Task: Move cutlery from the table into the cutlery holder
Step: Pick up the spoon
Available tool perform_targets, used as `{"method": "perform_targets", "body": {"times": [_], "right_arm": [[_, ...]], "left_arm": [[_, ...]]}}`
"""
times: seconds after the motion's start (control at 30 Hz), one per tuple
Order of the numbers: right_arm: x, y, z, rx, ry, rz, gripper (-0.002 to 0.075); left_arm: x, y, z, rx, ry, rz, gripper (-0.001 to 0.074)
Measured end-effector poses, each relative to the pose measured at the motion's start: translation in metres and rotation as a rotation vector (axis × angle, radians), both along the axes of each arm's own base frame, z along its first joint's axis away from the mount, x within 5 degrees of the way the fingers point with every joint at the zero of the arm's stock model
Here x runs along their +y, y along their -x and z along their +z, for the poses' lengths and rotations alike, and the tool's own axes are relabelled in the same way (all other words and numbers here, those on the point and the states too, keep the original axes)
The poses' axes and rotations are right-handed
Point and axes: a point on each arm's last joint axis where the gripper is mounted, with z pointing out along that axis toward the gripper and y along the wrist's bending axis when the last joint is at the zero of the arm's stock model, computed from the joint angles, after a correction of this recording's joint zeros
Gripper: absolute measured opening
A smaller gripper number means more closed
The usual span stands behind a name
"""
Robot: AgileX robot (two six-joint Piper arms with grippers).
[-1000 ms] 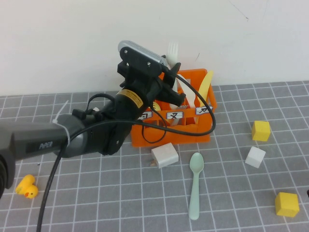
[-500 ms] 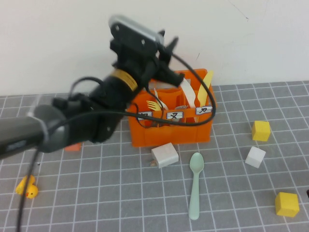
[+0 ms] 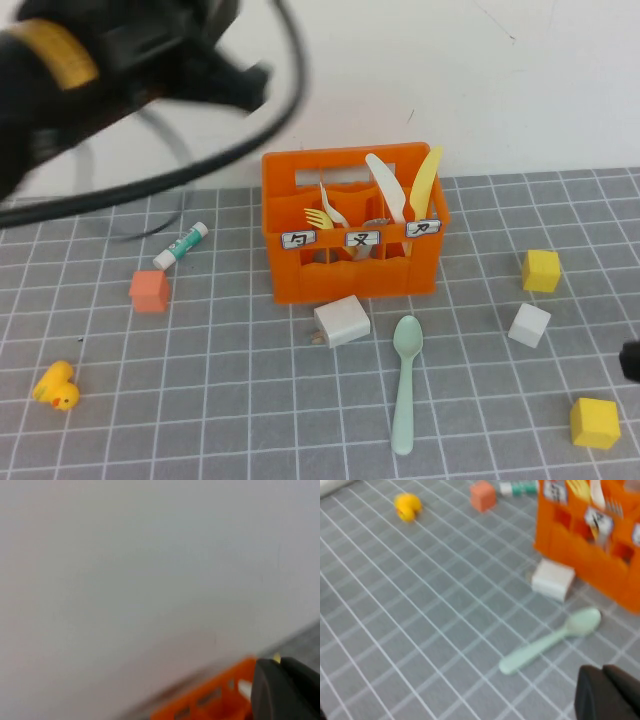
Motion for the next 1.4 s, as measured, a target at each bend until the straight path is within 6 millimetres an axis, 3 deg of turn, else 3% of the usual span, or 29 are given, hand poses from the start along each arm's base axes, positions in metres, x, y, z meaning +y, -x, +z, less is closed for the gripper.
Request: {"method": "perform_targets", "body": {"times": [0.23, 0.43, 0.63, 0.77, 0.93, 1.03, 1.2, 1.4], "right_arm": [[0.012, -0.02, 0.038, 0.058, 0.028, 0.074, -0.0003], [0.038, -0.05, 0.043, 0.183, 0.23, 0.138, -0.0003], [0.084, -0.073, 0.01, 0.33, 0.389, 0.122, -0.0003], [0.121, -0.087, -0.018, 0.395, 0.484, 0.108, -0.0003], [0.15, -0.111, -0.042, 0.45, 0.552, 0.035, 0.002], [0.163, -0.129, -0.059, 0.494, 0.572, 0.008, 0.0125], [0.179, -0.155, -0.095, 0.561, 0.562, -0.118, 0.0379], [0.18, -0.177, -0.126, 0.553, 0.538, -0.369, 0.0428]], "left_arm": [[0.034, 0.058, 0.004, 0.244, -0.074, 0.031, 0.0001], [0.059, 0.107, -0.02, 0.273, -0.055, 0.029, 0.0001], [0.088, 0.159, -0.056, 0.236, -0.03, 0.035, 0.0001], [0.101, 0.18, -0.087, 0.244, -0.006, 0.06, 0.0001], [0.114, 0.197, -0.113, 0.23, 0.031, 0.103, 0.0001], [0.119, 0.203, -0.121, 0.208, 0.038, 0.112, 0.0001], [0.122, 0.206, -0.133, 0.191, 0.019, 0.124, 0.0001], [0.121, 0.205, -0.141, 0.195, 0.016, 0.12, 0.0001]]}}
